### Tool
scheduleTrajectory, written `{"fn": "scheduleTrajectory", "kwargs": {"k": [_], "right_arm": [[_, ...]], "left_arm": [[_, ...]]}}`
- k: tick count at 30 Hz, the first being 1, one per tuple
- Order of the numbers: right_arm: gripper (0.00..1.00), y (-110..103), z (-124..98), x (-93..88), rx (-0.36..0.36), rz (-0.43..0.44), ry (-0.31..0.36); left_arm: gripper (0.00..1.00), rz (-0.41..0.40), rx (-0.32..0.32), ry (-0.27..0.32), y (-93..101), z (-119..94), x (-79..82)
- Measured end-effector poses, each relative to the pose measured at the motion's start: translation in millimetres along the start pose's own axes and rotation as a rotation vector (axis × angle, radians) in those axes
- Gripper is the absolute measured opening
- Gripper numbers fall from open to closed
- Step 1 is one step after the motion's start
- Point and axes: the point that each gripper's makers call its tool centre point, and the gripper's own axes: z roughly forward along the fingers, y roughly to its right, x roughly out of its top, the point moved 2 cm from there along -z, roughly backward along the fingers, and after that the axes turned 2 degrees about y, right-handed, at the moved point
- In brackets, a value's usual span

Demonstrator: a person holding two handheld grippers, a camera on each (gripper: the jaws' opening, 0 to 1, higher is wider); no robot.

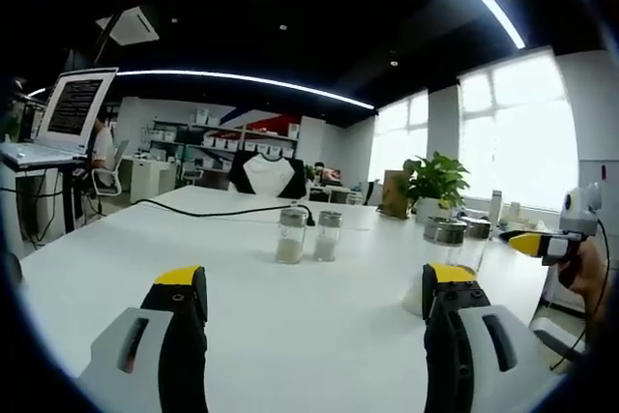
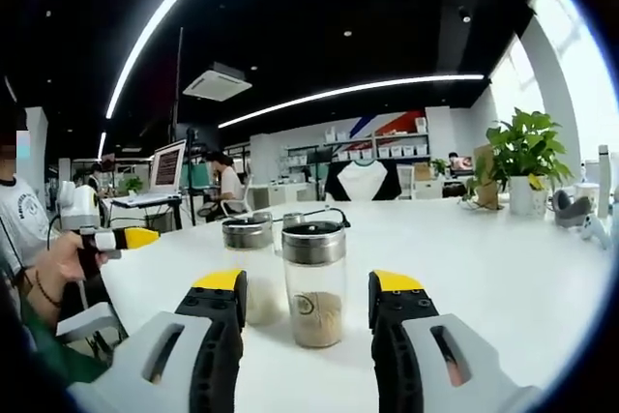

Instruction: Rotate the seasoning bottle until the label or dispensing opening points toward the visible target arrow and the bottle remains upright within the marked orientation range

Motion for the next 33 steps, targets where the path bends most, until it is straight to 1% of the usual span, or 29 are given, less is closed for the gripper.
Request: {"fn": "scheduleTrajectory", "kwargs": {"k": [2, 4, 8, 13, 19, 23, 27, 31, 33], "right_arm": [[0.51, 1, 3, -1.9, 0.007, 0.01, -0.005], [0.52, 0, 3, -3.4, 0.012, 0.013, -0.004], [0.52, 1, 1, -6.3, 0.019, 0.017, -0.005], [0.52, 0, 1, -6.8, 0.028, 0.016, -0.002], [0.52, 3, 0, -6.8, 0.027, 0.017, -0.004], [0.53, 5, -2, -5.4, 0.018, 0.015, -0.002], [0.53, 6, -4, -4.1, 0.019, 0.021, 0.001], [0.53, 6, -6, -2.9, 0.012, 0.016, 0.003], [0.53, 6, -6, -2.5, 0.011, 0.016, 0.003]], "left_arm": [[0.97, -0.014, -0.005, -0.011, 2.2, 1, 0.2], [0.95, -0.021, 0.001, 0.006, 2.0, 2, 3.3], [0.95, -0.022, 0.019, 0.005, -3.2, 2, 2.4], [0.95, -0.01, 0.017, 0.0, -2.5, 4, 0.7], [0.95, 0.012, 0.01, -0.002, -3.1, 12, 0.9], [0.95, -0.001, -0.034, 0.007, 1.3, 21, 4.1], [0.96, 0.017, -0.054, 0.013, 4.6, 28, 8.3], [0.95, 0.004, -0.068, 0.019, 3.0, 35, 11.4], [0.95, 0.025, -0.074, 0.013, 3.1, 40, 13.0]]}}
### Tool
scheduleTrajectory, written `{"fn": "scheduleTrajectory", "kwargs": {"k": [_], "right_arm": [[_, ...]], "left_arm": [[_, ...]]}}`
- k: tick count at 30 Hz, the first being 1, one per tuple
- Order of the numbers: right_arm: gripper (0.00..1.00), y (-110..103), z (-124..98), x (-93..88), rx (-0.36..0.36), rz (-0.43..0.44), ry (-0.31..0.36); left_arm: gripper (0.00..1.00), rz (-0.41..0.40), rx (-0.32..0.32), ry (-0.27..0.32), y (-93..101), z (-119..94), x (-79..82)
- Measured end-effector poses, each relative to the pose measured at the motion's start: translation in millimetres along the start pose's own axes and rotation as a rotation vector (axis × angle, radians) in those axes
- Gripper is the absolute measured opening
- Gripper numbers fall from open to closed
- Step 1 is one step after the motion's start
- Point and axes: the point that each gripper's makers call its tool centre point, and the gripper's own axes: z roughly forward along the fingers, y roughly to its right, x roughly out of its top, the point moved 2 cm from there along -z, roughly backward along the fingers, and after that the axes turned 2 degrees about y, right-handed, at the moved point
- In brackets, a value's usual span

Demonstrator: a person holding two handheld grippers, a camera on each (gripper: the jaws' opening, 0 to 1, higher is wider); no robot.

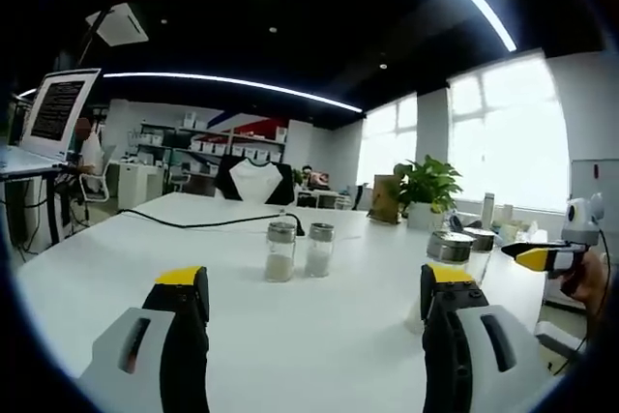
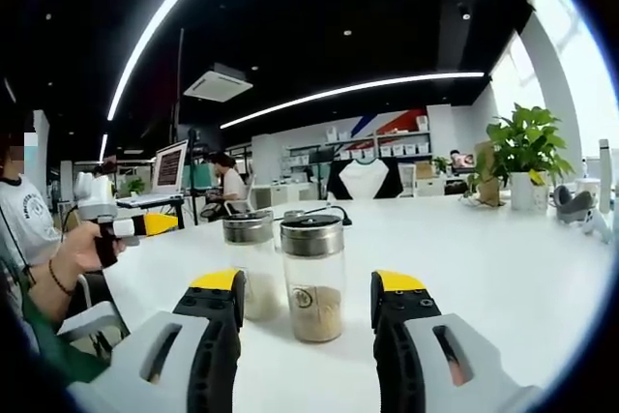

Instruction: Rotate the seasoning bottle until the label or dispensing opening points toward the visible target arrow and the bottle remains upright within the marked orientation range

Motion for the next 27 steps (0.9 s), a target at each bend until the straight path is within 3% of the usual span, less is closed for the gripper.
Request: {"fn": "scheduleTrajectory", "kwargs": {"k": [12, 16, 27], "right_arm": [[0.53, 3, -6, 4.9, -0.012, 0.003, 0.015], [0.53, 4, -7, 6.4, -0.018, 0.002, 0.019], [0.53, 8, -9, 10.0, -0.026, 0.008, 0.026]], "left_arm": [[0.94, 0.045, -0.091, -0.007, 31.8, 36, 10.4], [0.94, 0.012, -0.134, -0.007, 40.5, 48, 11.4], [0.85, 0.07, -0.165, 0.0, 47.0, 82, 6.4]]}}
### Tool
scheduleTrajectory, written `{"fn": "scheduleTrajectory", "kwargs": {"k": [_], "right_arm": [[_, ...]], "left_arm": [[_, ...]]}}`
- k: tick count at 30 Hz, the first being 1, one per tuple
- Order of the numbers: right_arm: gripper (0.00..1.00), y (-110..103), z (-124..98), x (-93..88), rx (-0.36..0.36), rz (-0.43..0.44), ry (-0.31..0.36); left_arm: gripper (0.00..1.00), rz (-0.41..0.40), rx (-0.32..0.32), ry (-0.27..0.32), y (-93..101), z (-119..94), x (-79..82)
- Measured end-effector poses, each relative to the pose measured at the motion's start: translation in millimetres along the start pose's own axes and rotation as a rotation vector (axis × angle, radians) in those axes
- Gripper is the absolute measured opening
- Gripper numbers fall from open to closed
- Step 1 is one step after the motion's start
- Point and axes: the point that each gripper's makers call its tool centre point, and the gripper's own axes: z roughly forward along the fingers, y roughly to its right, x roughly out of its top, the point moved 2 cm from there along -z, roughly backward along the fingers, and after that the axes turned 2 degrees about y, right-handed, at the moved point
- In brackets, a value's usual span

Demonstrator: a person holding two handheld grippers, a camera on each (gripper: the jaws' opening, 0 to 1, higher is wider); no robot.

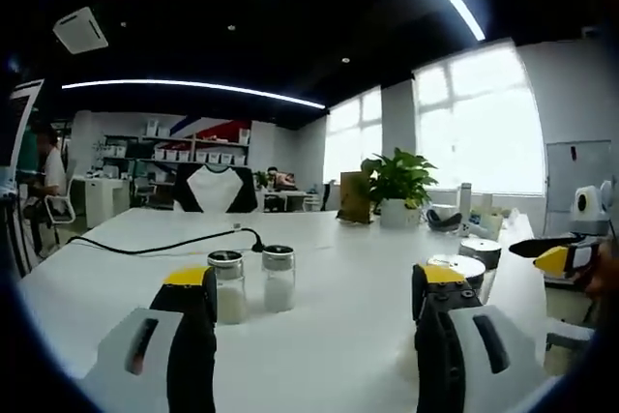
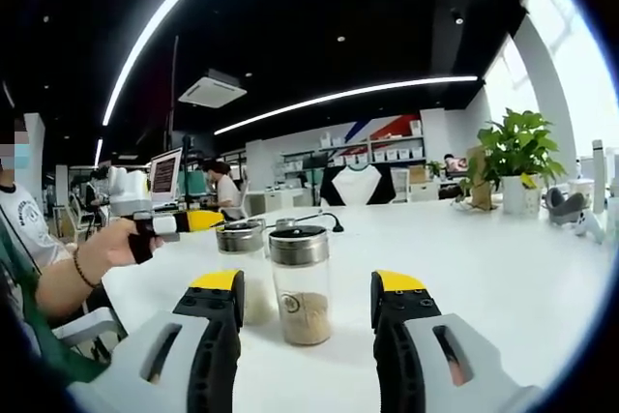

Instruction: Rotate the seasoning bottle until the label or dispensing opening points toward the visible target arrow and the bottle remains upright within the marked orientation range

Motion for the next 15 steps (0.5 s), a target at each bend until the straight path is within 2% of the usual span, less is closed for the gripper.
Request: {"fn": "scheduleTrajectory", "kwargs": {"k": [4, 6, 8, 9, 15], "right_arm": [[0.53, 1, 1, 1.5, 0.002, 0.002, 0.0], [0.53, 1, 0, 2.5, 0.001, 0.003, 0.003], [0.53, 2, -1, 3.0, -0.003, 0.005, 0.007], [0.53, 2, -1, 2.9, -0.004, 0.005, 0.007], [0.53, 5, -3, 2.2, -0.009, 0.01, 0.007]], "left_arm": [[0.82, 0.016, -0.01, -0.018, -0.7, 20, -3.7], [0.76, 0.012, -0.023, -0.033, 0.2, 28, -6.9], [0.72, 0.048, -0.043, -0.057, 1.8, 37, -12.0], [0.73, 0.054, -0.028, -0.061, 0.0, 41, -14.2], [0.69, 0.104, -0.031, -0.045, -1.2, 64, -16.4]]}}
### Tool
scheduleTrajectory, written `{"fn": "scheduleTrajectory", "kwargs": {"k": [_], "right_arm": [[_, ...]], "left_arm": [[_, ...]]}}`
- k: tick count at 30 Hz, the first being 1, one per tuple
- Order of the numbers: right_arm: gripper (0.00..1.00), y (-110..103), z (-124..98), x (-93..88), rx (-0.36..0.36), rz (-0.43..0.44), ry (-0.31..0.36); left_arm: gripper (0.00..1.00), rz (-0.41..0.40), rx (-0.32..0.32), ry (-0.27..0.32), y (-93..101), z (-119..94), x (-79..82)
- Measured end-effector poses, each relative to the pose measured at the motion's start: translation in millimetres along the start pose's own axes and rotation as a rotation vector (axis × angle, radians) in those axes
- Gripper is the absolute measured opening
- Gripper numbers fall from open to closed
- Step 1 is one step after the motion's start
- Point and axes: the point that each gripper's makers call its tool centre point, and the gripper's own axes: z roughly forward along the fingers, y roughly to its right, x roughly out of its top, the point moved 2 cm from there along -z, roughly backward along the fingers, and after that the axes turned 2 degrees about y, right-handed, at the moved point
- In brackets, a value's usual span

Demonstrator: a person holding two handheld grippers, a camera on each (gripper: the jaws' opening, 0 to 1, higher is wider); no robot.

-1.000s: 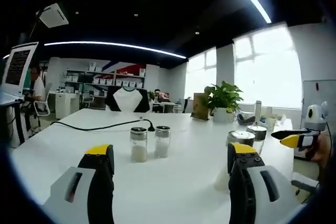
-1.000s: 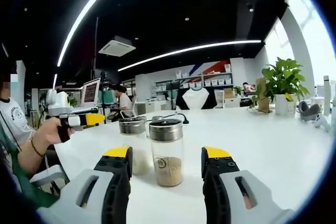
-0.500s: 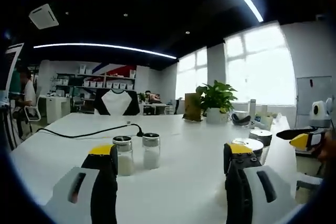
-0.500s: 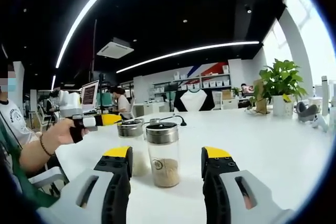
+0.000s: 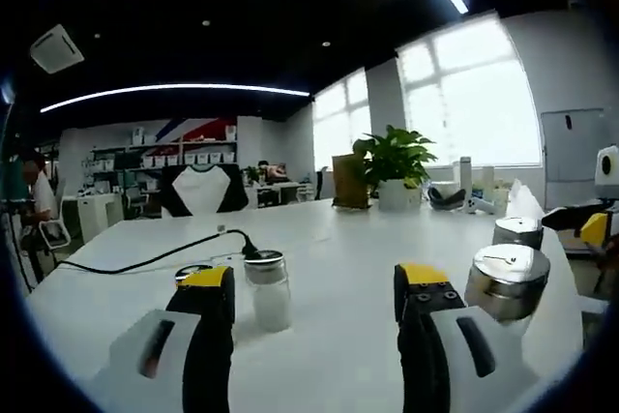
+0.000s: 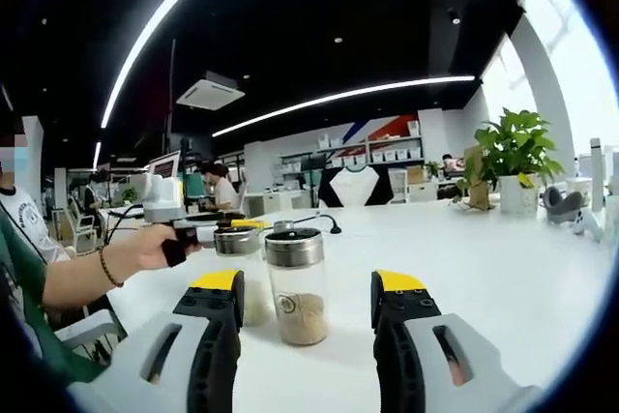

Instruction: Rotate the seasoning bottle until the label or dispensing opening points toward the visible target arrow and the bottle remains upright within the marked orientation range

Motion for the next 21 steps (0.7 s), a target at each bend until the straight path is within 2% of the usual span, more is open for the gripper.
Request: {"fn": "scheduleTrajectory", "kwargs": {"k": [5, 8, 9, 12, 14, 16, 21], "right_arm": [[0.53, 0, -1, 1.1, 0.002, 0.002, 0.004], [0.53, -1, -1, 0.7, 0.007, 0.003, 0.003], [0.53, -1, -1, 0.6, 0.007, 0.003, 0.003], [0.53, 3, -1, 2.4, 0.005, 0.006, 0.007], [0.53, 3, -2, 3.8, 0.005, 0.01, 0.011], [0.53, 4, -3, 5.0, 0.006, 0.012, 0.015], [0.53, 5, -6, 8.3, 0.001, 0.012, 0.027]], "left_arm": [[0.67, -0.03, 0.034, -0.005, -6.4, 16, -6.3], [0.65, -0.136, 0.044, 0.005, -10.4, 24, -10.0], [0.64, -0.143, 0.044, 0.011, -11.1, 26, -9.9], [0.58, -0.146, 0.088, 0.005, -17.1, 30, -14.3], [0.53, -0.144, 0.115, 0.023, -16.2, 32, -15.2], [0.53, -0.104, 0.133, 0.037, -17.0, 36, -14.7], [0.53, -0.104, 0.17, 0.028, -21.4, 46, -17.3]]}}
